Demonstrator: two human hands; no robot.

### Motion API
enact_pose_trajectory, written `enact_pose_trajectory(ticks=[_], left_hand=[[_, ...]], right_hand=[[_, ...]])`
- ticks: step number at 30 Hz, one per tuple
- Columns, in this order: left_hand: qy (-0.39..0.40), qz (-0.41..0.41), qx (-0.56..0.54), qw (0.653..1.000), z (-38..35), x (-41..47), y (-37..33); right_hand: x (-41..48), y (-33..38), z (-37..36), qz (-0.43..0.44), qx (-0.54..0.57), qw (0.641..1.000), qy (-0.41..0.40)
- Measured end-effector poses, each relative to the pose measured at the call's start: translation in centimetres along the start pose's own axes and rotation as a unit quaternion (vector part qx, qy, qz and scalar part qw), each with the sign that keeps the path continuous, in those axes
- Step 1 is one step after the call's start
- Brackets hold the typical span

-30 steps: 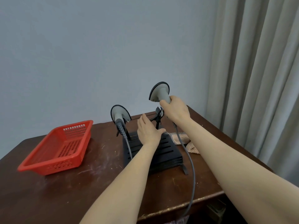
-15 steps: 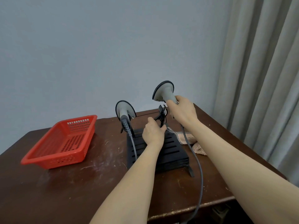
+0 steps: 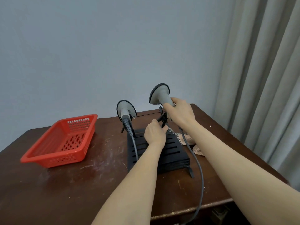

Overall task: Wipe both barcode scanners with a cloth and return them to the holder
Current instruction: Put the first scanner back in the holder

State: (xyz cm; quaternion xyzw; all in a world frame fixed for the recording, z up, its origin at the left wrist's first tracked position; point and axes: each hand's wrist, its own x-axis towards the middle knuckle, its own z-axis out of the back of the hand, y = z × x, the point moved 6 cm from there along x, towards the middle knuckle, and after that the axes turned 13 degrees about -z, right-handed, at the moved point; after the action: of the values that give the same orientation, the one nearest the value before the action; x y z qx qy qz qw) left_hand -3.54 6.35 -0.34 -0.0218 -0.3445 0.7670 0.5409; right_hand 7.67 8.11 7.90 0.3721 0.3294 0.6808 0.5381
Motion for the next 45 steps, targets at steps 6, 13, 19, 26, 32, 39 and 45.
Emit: enact_pose_trajectory(ticks=[6, 13, 19, 26, 32, 39, 45], left_hand=[[-0.002, 0.013, -0.031, 0.999, 0.1, 0.0, 0.3], [-0.002, 0.008, -0.037, 0.999, -0.1, 0.1, 0.2], [0.001, 0.006, -0.046, 0.999, -0.1, 0.3, 0.3], [-0.005, 0.012, -0.055, 0.998, -0.2, 0.4, 0.6], [-0.008, 0.003, -0.056, 0.998, -0.4, 0.5, 0.6], [-0.008, 0.006, -0.06, 0.998, -0.5, 0.6, 0.8], [-0.005, 0.015, -0.064, 0.998, -0.4, 0.6, 0.8]], right_hand=[[0.3, -0.2, -0.9, -0.001, -0.033, 0.999, 0.014], [0.7, -0.2, -1.4, -0.004, -0.064, 0.998, 0.011], [1.0, 0.1, -1.6, -0.013, -0.09, 0.996, 0.019], [1.4, 0.3, -2.2, -0.03, -0.123, 0.992, 0.025], [1.0, -0.4, -2.5, -0.037, -0.129, 0.991, 0.026], [0.8, -0.4, -2.6, -0.028, -0.134, 0.99, 0.022], [0.8, -0.4, -2.5, -0.038, -0.134, 0.99, 0.034]])
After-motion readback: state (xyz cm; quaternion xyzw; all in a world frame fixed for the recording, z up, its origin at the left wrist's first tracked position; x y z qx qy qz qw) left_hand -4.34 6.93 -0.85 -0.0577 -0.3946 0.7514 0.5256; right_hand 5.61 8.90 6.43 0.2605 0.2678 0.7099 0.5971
